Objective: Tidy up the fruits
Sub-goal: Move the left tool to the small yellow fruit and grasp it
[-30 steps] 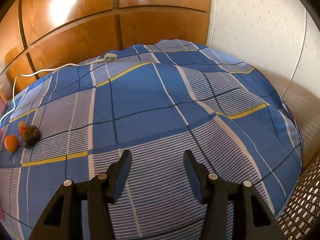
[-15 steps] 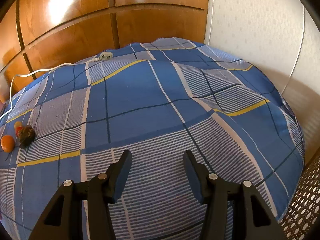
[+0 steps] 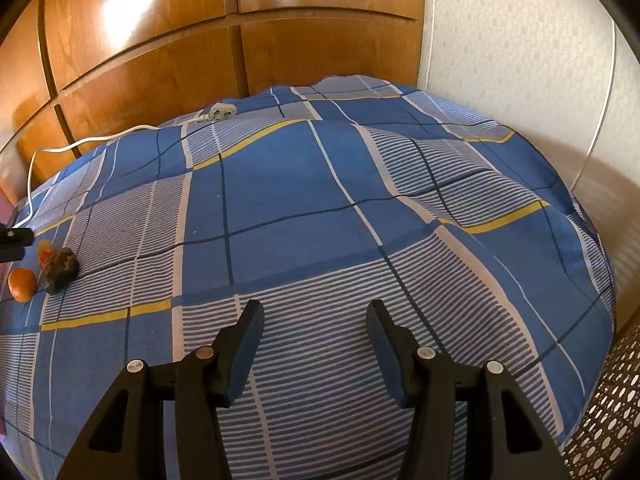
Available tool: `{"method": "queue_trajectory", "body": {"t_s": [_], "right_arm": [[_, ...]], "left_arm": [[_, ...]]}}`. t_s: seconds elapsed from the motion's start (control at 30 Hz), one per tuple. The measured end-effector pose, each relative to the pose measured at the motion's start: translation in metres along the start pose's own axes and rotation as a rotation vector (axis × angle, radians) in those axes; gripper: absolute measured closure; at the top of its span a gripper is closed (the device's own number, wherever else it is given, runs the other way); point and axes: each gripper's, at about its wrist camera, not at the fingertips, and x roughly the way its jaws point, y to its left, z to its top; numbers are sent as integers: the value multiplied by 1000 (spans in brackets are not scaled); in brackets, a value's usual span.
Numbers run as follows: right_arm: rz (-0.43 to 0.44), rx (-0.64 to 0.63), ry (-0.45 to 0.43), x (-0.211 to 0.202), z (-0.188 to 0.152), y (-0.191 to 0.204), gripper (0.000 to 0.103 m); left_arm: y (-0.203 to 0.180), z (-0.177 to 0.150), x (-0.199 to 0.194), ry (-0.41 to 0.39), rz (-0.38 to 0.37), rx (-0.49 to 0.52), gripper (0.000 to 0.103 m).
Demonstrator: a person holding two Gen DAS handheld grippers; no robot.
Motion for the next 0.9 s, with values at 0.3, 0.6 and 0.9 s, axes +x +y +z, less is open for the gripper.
{"method": "queue_trajectory", "body": {"t_s": [0.3,0.6,0.9], "right_arm": [[6,-13,-1,0,-1,3,45],[-11,-36,-7,1,-2,7,45],[-28,-81,-29,-1,-3,15,45]], "left_arm": [[3,-4,2,-43,-9,-2,76],[11,-18,-52,-191,-16,-34,76],[54,-57,-119,-344,47,-87,76]]}}
